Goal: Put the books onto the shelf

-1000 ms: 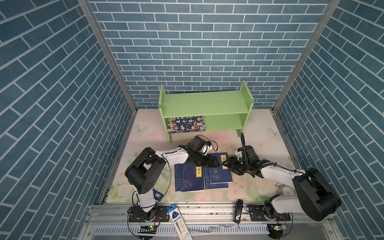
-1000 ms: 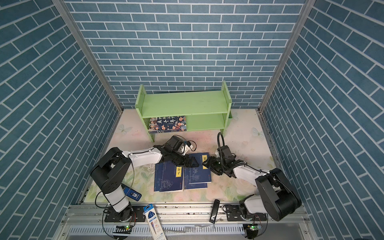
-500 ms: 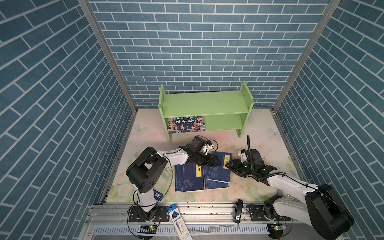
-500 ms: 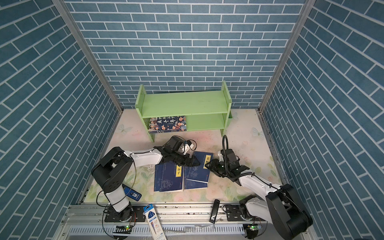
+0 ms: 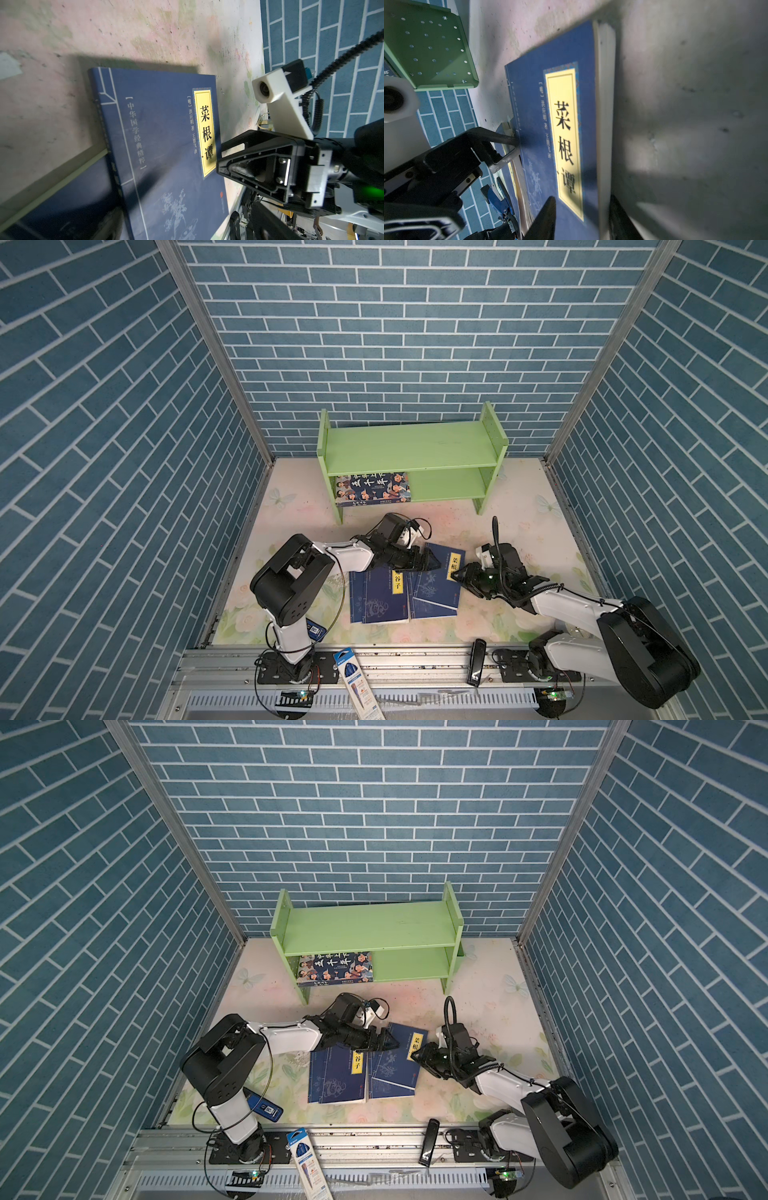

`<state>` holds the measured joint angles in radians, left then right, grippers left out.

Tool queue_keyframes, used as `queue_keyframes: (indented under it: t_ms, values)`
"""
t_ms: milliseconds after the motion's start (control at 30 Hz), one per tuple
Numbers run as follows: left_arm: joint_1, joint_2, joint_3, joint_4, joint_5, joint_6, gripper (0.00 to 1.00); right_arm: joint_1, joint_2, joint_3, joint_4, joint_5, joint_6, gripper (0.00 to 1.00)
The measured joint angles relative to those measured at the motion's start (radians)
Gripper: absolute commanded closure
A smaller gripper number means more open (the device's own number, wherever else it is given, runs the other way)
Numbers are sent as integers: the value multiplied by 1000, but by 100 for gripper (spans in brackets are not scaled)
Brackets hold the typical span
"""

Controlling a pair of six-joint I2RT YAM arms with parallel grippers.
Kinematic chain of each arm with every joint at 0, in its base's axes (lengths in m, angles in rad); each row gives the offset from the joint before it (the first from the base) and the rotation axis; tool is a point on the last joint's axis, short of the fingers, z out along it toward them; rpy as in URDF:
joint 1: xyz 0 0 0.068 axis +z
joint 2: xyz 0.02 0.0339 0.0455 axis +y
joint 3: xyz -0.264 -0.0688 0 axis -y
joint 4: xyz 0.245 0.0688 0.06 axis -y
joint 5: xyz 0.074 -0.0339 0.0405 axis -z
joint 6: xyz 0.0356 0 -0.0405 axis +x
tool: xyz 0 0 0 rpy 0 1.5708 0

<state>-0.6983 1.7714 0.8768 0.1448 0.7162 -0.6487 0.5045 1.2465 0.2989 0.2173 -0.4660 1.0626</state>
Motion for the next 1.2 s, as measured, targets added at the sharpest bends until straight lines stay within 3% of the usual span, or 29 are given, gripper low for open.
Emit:
queue_keyframes:
  t_ms: [267,467,567,767,967,1200]
  values:
    - [1,0,-1,-3,-2,-5,5,-10,82,-20,185,-9,15,56]
    - [5,1,-1,-11,0,14,4,-23,97,-57,270,-9,32,70]
    - [14,1,-1,-14,8,24,3,-25,56,-75,266,-10,44,82]
    - [31,0,-1,-17,21,31,2,-25,-55,-68,219,-8,58,97]
    - [34,-24,-1,-40,24,44,1,-25,-109,-66,146,-3,55,99]
    - [50,-217,62,-254,4,220,0,-25,-218,-17,21,-12,52,99]
